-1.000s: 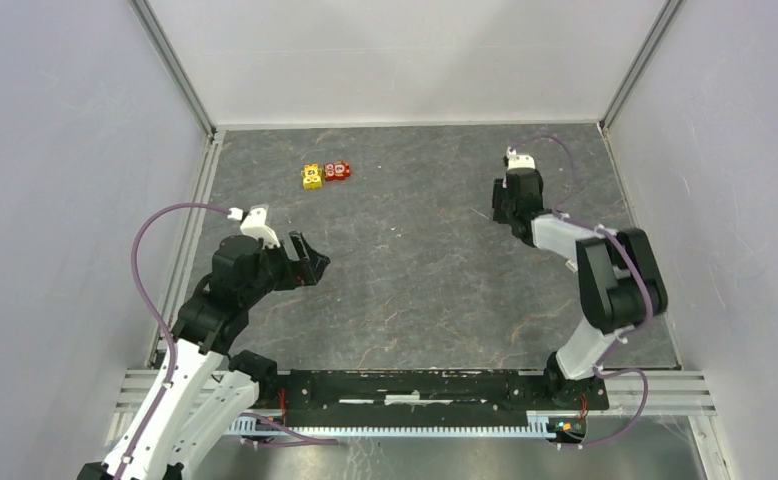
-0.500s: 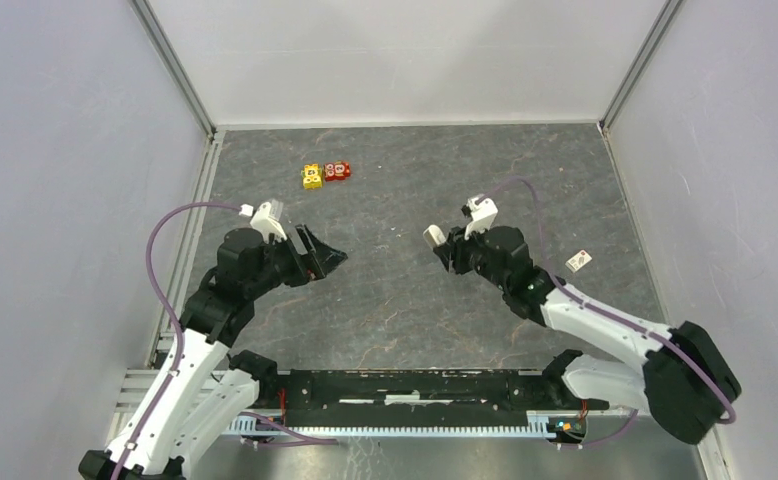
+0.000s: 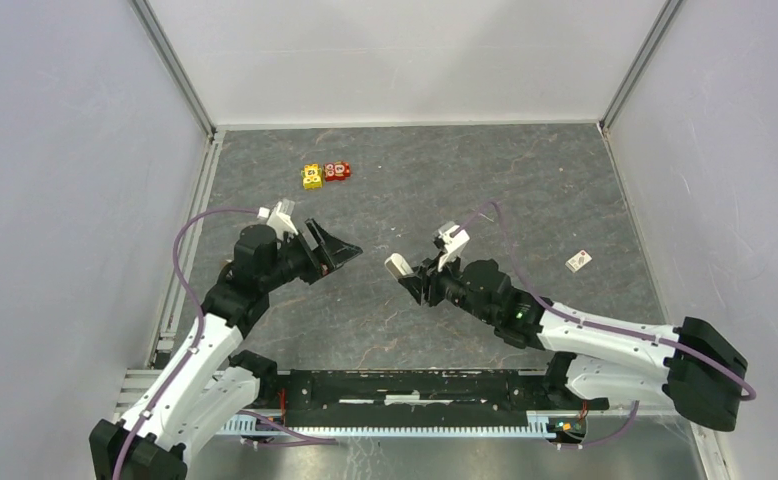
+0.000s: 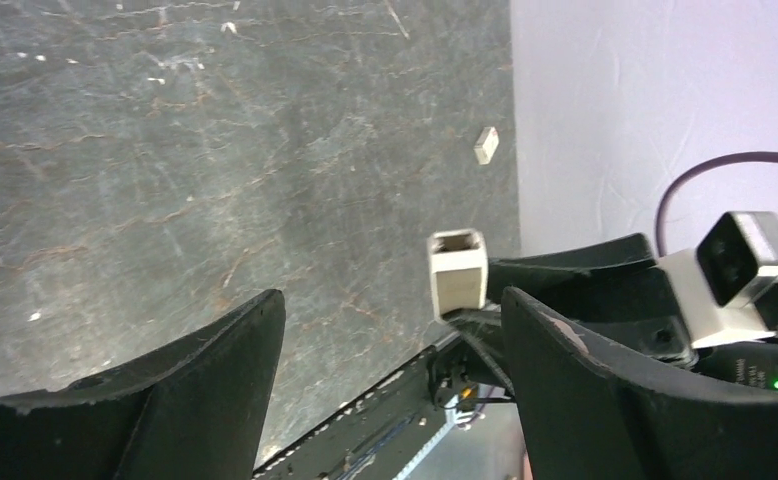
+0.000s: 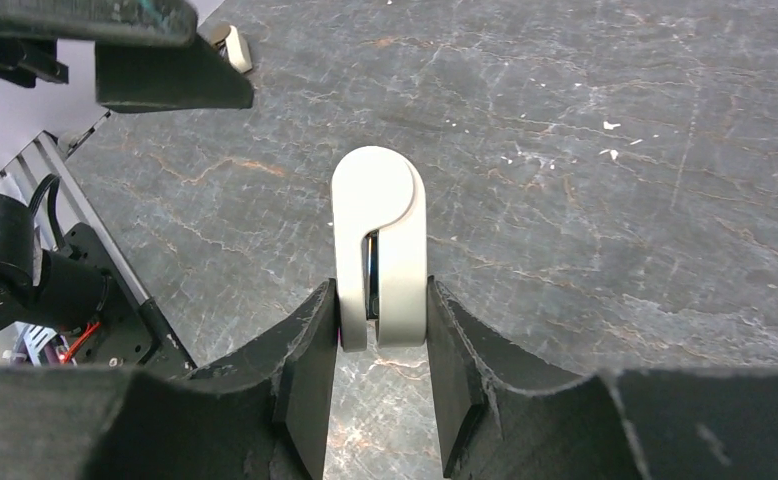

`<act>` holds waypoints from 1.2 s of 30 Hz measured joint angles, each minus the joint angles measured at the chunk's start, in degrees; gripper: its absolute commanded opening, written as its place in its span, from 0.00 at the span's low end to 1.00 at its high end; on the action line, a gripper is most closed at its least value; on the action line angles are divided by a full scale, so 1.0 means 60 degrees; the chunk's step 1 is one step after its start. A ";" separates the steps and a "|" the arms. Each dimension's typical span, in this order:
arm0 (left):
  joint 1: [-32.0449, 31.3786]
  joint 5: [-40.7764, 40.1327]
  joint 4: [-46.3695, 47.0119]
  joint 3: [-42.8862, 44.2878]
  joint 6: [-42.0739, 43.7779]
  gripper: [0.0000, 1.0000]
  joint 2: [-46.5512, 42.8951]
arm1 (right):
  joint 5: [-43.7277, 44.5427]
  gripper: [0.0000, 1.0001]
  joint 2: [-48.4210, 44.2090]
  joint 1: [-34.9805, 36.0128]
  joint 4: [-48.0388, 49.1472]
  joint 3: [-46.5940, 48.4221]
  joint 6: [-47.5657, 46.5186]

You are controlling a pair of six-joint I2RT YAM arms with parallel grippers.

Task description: Load the staples into the stapler

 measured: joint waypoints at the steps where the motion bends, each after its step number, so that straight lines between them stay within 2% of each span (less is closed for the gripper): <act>1: 0.0000 0.0047 0.0189 -0.0022 -0.0095 0.86 0.0025 | 0.0106 0.42 0.0124 0.0160 0.0000 0.0080 0.0000; 8: -0.0109 0.0499 0.1330 -0.0503 -0.0681 0.86 0.0503 | 0.0539 0.42 0.0863 0.0805 0.0058 0.0641 0.0000; 18: -0.0397 0.0965 0.2481 -0.1005 -0.1202 0.81 0.1279 | 0.0863 0.42 0.1475 0.1188 0.0098 0.1191 0.0000; 26: -0.0433 0.1049 0.2973 -0.1257 -0.1279 0.61 0.1370 | 0.1024 0.42 0.1727 0.1249 0.0062 0.1417 0.0000; 36: -0.0437 0.1450 0.3912 -0.1661 -0.1978 0.28 0.1461 | 0.1144 0.48 0.2208 0.1286 0.0091 0.1486 0.0000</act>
